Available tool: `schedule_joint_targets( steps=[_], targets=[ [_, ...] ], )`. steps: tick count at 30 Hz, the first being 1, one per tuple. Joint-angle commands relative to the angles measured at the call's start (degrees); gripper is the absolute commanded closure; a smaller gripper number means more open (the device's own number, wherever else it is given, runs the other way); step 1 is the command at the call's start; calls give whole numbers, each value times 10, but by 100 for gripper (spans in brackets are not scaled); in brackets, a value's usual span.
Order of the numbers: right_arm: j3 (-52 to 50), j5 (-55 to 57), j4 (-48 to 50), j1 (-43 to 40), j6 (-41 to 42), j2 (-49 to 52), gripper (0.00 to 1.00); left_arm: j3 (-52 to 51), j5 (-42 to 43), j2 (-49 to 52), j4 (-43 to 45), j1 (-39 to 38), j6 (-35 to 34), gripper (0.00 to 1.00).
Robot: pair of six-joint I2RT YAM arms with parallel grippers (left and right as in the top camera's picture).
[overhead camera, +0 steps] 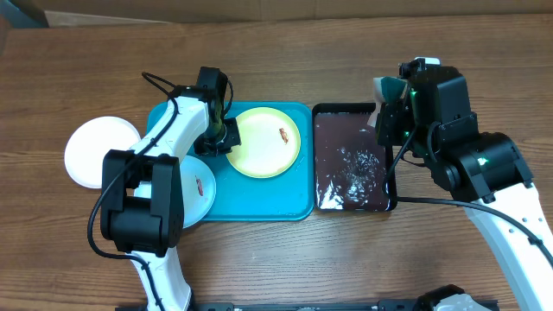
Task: Clean dirty plates on tray and stack at the side
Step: 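Dip and wipe the held sponge in the black tray's water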
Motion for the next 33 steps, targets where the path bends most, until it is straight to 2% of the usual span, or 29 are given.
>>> schedule_joint_targets(
  steps=[1,16,22,28,33],
  targets=[
    [3,-11,6,3,1,-6,96,-7,-23,6,0,0,9,96],
    [2,-11,-35,3,1,9,96,-7,-23,6,1,0,9,96],
    [2,-11,-82,3,1,95,96,-7,-23,6,0,0,9,96],
    [-4,-35,-41,3,2,187,96,-7,-23,6,1,0,9,96],
    [-4,-34,-10,3,31,220,96,-7,-23,6,1,0,9,96]
  ],
)
